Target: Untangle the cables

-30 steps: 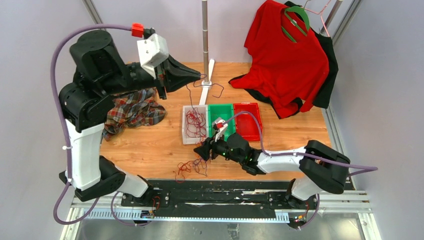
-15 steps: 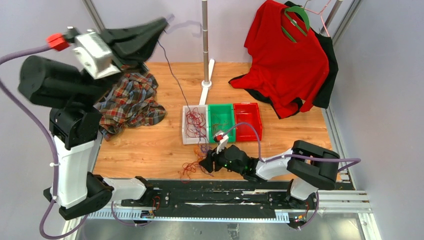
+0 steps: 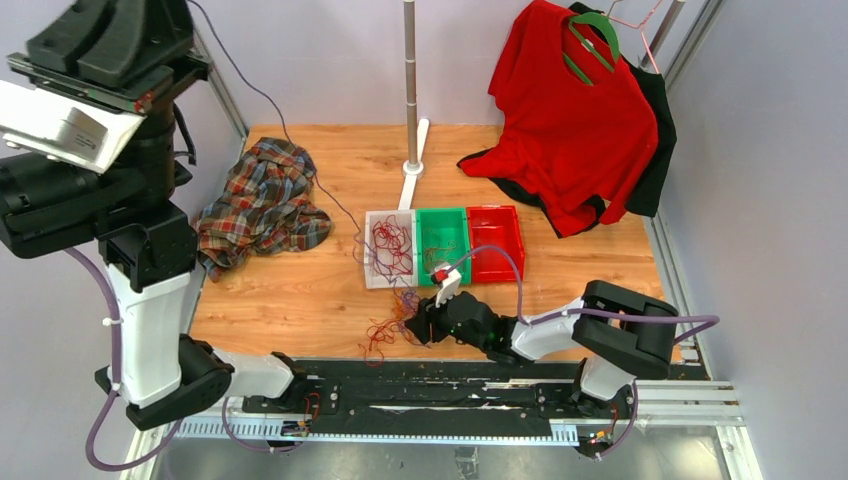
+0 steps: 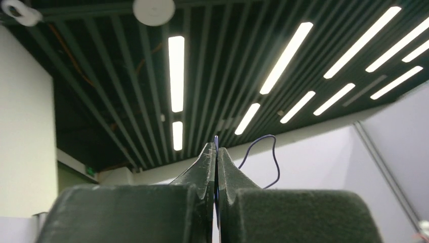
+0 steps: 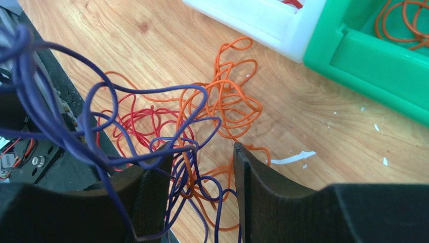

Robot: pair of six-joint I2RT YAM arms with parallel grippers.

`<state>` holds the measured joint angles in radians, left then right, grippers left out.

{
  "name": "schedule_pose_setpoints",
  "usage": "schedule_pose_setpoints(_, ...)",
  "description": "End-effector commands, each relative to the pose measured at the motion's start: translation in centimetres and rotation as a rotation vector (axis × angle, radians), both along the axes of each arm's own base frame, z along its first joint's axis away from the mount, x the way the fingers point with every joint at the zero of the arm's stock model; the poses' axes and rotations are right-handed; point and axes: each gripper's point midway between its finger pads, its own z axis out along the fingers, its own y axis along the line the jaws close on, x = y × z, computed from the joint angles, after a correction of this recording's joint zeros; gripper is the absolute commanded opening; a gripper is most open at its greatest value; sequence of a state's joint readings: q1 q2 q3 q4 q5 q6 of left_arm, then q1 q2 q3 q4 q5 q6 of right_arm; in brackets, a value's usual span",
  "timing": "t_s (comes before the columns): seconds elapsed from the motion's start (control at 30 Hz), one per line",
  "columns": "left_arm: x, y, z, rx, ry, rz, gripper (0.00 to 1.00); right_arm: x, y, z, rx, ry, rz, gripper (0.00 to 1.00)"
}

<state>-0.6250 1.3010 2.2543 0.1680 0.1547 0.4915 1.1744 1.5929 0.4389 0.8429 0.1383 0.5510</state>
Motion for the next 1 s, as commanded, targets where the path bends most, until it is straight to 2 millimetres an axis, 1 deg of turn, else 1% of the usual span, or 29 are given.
schedule_pose_setpoints(0.0,-2.2,4.0,3.1,-0.175,-0.140,0.117,0.00,0.0,-1.0,-0.4,-0.030,-0.002,-0.043,0.47)
schedule_pose_setpoints(0.03,-2.6,4.3,3.5,-0.180,-0.177,0.151,0.00,0.0,-1.1,-0.4,-0.033,-0.001,-0.047,0.46)
schedule_pose_setpoints(0.17,-5.3,6.2,5.7,-0.248,-0.341,0.251,0.00,0.0,-1.7,-1.2,-0.050,0.022,-0.072,0.41)
schedule_pose_setpoints(0.27,-7.0,7.0,6.4,-0.279,-0.448,0.328,0.00,0.1,-2.2,-1.8,-0.063,0.041,-0.101,0.41)
schedule_pose_setpoints(0.33,-7.3,7.1,6.2,-0.274,-0.468,0.356,0.00,0.3,-2.5,-2.0,-0.071,0.052,-0.124,0.41)
schedule_pose_setpoints(0.4,-6.5,6.7,5.7,-0.253,-0.426,0.334,0.00,0.3,-2.5,-1.7,-0.060,0.050,-0.128,0.48)
schedule_pose_setpoints(0.43,-5.7,6.0,5.1,-0.222,-0.397,0.325,0.00,0.4,-2.4,-1.3,-0.053,0.041,-0.124,0.51)
schedule_pose_setpoints(0.5,-4.7,4.6,3.9,-0.162,-0.362,0.289,0.00,0.5,-2.2,-0.1,-0.039,0.015,-0.112,0.58)
schedule_pose_setpoints(0.53,-4.1,3.7,3.1,-0.123,-0.331,0.261,0.00,0.5,-2.0,0.7,-0.034,0.001,-0.102,0.62)
schedule_pose_setpoints(0.57,-3.6,2.7,2.3,-0.075,-0.312,0.228,0.00,0.4,-1.8,1.7,-0.026,-0.022,-0.073,0.67)
schedule_pose_setpoints(0.63,-2.7,0.5,0.6,0.020,-0.261,0.155,0.00,0.3,-1.3,3.8,-0.019,-0.062,-0.029,0.72)
schedule_pose_setpoints(0.67,-2.1,-0.7,-0.5,0.077,-0.236,0.125,0.00,0.2,-1.2,5.4,-0.007,-0.090,-0.007,0.73)
schedule_pose_setpoints(0.7,-1.7,-1.8,-1.7,0.126,-0.216,0.093,0.00,0.1,-1.2,6.7,-0.009,-0.113,0.011,0.74)
schedule_pose_setpoints(0.83,0.2,-5.8,-6.5,0.297,-0.118,-0.026,0.00,0.4,-2.3,10.8,-0.024,-0.206,0.032,0.75)
schedule_pose_setpoints(0.9,1.1,-7.4,-9.0,0.361,-0.079,-0.079,0.00,0.8,-3.1,12.3,-0.020,-0.238,0.012,0.75)
schedule_pose_setpoints(0.97,2.0,-9.1,-11.6,0.427,-0.036,-0.128,0.00,1.6,-4.2,13.2,-0.016,-0.258,-0.031,0.75)
